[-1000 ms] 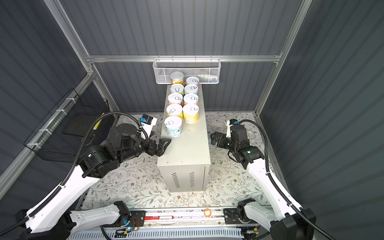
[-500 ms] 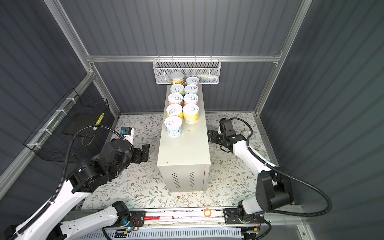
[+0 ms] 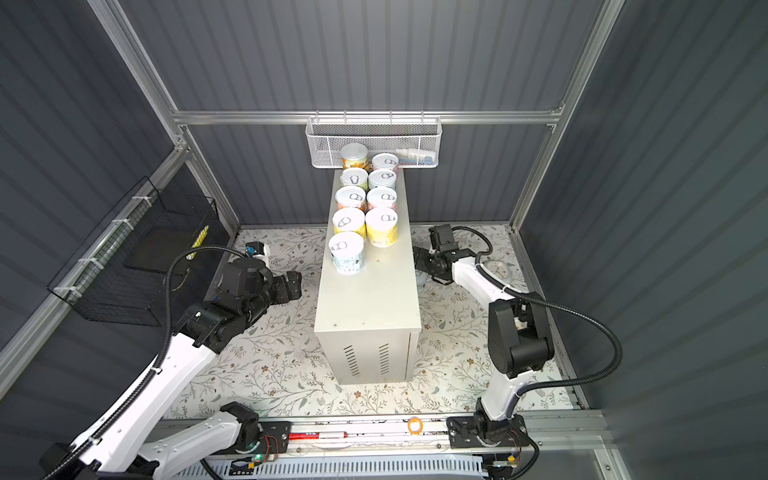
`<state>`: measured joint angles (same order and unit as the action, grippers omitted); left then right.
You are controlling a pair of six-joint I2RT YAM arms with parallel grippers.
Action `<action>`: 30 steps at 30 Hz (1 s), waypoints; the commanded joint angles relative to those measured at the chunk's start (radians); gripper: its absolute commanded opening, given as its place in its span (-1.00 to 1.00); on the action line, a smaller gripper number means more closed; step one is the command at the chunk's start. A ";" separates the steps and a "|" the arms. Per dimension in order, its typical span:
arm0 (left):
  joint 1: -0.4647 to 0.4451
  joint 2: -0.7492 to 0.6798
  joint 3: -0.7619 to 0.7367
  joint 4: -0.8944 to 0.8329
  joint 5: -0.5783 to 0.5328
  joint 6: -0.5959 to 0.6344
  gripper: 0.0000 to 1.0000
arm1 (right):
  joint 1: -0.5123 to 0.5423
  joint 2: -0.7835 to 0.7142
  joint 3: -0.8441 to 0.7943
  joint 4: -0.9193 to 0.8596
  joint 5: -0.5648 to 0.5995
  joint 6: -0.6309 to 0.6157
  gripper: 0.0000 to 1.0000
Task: Place and organize the canned foods onto the counter
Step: 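Lower the right gripper onto the second pale blue floor can and grasp it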
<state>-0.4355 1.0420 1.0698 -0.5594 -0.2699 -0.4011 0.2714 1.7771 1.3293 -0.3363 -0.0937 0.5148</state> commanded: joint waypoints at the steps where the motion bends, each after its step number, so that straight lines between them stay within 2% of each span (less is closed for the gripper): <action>1: 0.027 0.034 -0.014 0.093 0.125 -0.012 0.91 | -0.004 0.036 0.032 -0.042 0.012 0.007 0.98; 13: 0.028 0.085 -0.013 0.122 0.125 -0.001 0.92 | -0.001 0.159 0.021 0.036 -0.077 0.043 0.98; 17: 0.029 0.084 -0.021 0.126 0.115 -0.005 0.92 | 0.001 0.168 0.002 0.053 -0.077 0.048 0.98; 24: 0.029 0.085 -0.045 0.141 0.114 -0.010 0.91 | 0.005 0.196 -0.020 0.102 -0.152 0.066 0.98; 30: 0.029 0.100 -0.044 0.149 0.125 -0.001 0.91 | 0.007 0.212 -0.033 0.073 -0.121 0.059 0.97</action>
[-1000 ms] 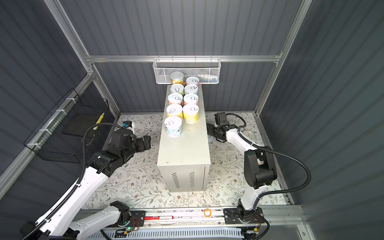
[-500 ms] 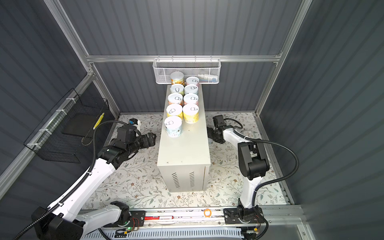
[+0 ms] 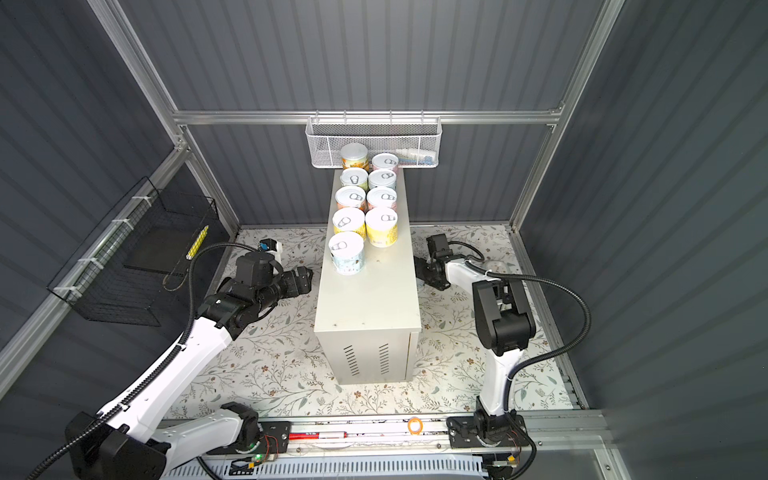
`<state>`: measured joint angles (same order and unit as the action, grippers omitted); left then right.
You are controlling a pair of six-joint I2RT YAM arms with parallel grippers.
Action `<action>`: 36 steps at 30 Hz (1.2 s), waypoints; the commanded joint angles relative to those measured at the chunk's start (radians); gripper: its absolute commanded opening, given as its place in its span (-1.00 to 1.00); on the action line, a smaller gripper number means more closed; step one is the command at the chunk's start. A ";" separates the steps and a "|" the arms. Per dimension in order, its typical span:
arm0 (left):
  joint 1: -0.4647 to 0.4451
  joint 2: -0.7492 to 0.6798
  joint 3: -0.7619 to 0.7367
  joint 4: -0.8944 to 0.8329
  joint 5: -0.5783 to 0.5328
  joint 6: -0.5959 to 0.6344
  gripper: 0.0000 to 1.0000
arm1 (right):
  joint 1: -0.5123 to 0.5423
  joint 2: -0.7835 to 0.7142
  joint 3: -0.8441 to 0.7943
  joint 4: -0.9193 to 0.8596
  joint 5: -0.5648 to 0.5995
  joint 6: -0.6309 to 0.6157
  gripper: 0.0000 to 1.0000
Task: Place and organize the canned foods onto the counter
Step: 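Lower the right gripper onto the second pale blue floor can and grasp it, then lift the pale blue can up onto the cabinet top with the right gripper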
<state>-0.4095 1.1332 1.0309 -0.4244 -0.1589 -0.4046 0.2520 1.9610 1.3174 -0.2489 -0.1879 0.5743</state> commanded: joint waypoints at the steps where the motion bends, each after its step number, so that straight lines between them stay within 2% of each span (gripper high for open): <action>1: 0.003 0.011 -0.006 0.016 0.015 0.003 0.91 | 0.027 0.023 -0.029 -0.024 -0.009 -0.003 0.97; 8: 0.003 0.030 -0.013 0.039 0.032 0.003 0.91 | 0.024 -0.053 -0.108 -0.070 0.108 -0.041 0.98; 16: 0.003 0.017 -0.032 0.042 0.011 0.015 0.90 | 0.004 -0.149 -0.221 -0.075 0.151 -0.058 0.98; 27: 0.003 0.009 -0.040 0.040 0.005 0.017 0.90 | 0.004 -0.114 -0.096 -0.084 0.092 -0.075 0.98; 36: 0.003 0.018 -0.031 0.025 -0.011 0.033 0.90 | 0.009 -0.115 -0.085 -0.022 0.046 -0.058 0.98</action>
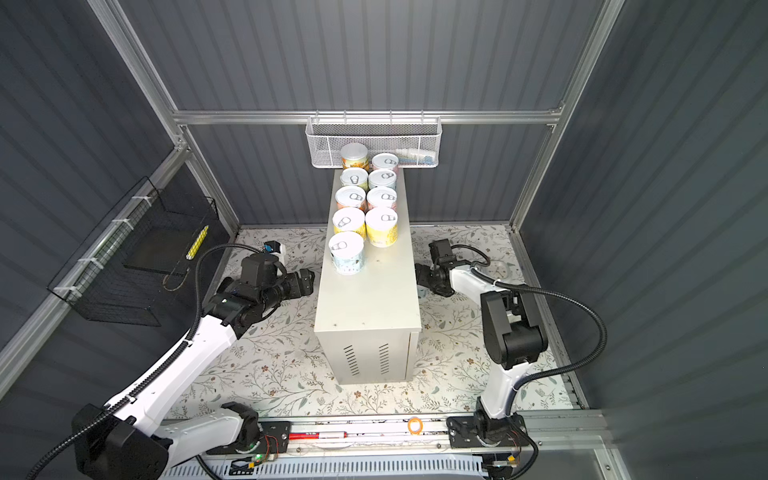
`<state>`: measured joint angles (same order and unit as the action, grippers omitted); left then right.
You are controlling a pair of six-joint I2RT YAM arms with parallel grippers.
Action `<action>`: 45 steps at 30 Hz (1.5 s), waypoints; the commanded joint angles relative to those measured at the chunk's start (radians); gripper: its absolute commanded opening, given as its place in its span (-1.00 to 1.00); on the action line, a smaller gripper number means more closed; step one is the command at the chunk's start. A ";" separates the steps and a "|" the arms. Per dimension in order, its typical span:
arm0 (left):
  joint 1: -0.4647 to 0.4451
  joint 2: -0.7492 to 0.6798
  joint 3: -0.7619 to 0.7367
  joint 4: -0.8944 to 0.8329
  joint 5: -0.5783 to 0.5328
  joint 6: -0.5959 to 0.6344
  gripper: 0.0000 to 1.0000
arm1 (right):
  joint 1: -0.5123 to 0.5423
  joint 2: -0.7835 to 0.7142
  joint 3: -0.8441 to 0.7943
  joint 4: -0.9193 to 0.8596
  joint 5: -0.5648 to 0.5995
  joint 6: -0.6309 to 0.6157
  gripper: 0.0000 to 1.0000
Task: Place and organize the canned foods onto the counter
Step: 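Lift the pale blue can up onto the cabinet top with the right gripper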
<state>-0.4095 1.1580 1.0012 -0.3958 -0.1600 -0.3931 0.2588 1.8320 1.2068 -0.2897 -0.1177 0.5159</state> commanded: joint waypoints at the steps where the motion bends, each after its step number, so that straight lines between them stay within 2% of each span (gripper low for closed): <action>1: 0.003 -0.002 0.000 -0.003 -0.009 0.020 0.90 | 0.002 0.023 0.030 0.018 -0.029 0.001 0.97; 5: 0.003 0.006 0.003 0.004 -0.004 0.018 0.90 | 0.003 0.018 0.001 0.076 -0.032 0.020 0.96; 14: 0.003 0.026 0.003 0.012 -0.004 0.019 0.89 | 0.020 0.098 0.091 -0.056 0.044 -0.012 0.91; 33: 0.003 0.037 -0.038 0.046 0.037 0.011 0.89 | 0.036 0.216 0.155 -0.124 0.174 -0.044 0.67; 37: 0.003 0.038 -0.050 0.055 0.051 0.009 0.89 | 0.037 0.222 0.148 -0.121 0.167 -0.042 0.46; 40: 0.003 0.027 -0.066 0.071 0.048 0.005 0.89 | 0.036 0.206 0.127 -0.114 0.171 -0.045 0.21; 43: 0.003 0.022 -0.081 0.084 0.047 0.005 0.89 | 0.037 0.186 0.111 -0.115 0.179 -0.052 -0.27; 45: 0.003 0.022 -0.088 0.089 0.047 0.005 0.89 | 0.037 0.172 0.103 -0.123 0.179 -0.058 -0.86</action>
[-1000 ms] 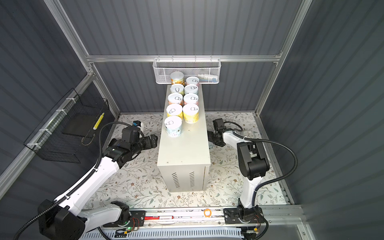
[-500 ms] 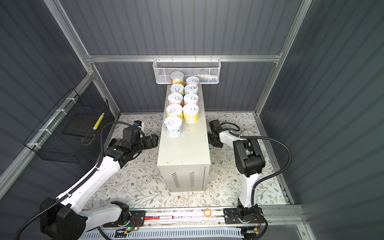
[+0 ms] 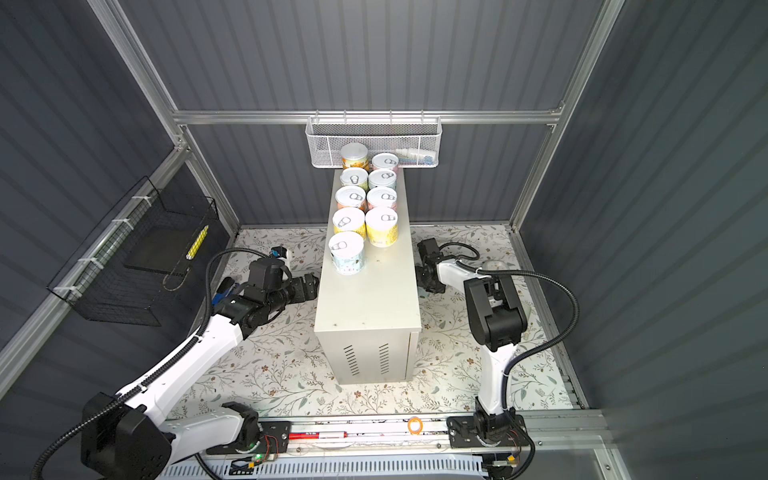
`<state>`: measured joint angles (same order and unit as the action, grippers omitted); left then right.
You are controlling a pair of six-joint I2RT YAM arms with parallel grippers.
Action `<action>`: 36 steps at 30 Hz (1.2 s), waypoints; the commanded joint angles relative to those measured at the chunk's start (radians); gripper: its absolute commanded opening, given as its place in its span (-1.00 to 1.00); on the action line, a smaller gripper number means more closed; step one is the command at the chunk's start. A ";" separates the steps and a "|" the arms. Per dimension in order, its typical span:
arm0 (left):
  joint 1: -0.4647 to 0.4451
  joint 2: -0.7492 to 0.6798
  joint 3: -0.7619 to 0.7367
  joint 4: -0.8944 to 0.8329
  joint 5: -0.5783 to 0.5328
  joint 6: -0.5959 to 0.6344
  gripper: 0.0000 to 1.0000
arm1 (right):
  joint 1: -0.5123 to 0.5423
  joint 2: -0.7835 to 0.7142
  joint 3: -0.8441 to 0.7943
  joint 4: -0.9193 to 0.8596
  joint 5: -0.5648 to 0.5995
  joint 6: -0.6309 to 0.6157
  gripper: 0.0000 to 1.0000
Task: Place and organize the canned foods onto the counter
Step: 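Lift the pale blue can up onto the cabinet top with the right gripper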
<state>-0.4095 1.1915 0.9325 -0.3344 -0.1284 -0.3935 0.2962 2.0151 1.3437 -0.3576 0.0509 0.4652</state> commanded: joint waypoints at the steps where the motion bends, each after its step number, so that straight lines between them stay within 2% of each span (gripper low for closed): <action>1: 0.003 -0.010 -0.023 0.029 0.016 0.004 0.89 | 0.000 -0.018 -0.036 -0.058 0.012 -0.009 -1.00; 10: 0.003 -0.024 -0.036 0.039 0.040 0.021 0.90 | -0.005 -0.186 -0.147 -0.077 -0.004 -0.021 -1.00; 21: 0.004 -0.016 -0.053 0.040 0.043 0.036 0.91 | -0.003 -0.614 -0.265 -0.217 -0.046 -0.004 -1.00; 30: 0.008 -0.036 -0.049 0.023 0.041 0.034 0.92 | 0.007 -0.924 -0.098 -0.478 -0.032 -0.016 -1.00; 36: 0.012 -0.036 -0.028 0.001 0.033 0.039 0.92 | 0.036 -0.978 0.078 -0.624 0.014 -0.025 -1.00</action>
<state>-0.4068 1.1736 0.8886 -0.3019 -0.0998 -0.3740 0.3191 1.0504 1.3487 -0.9043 0.0338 0.4515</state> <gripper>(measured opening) 0.960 0.775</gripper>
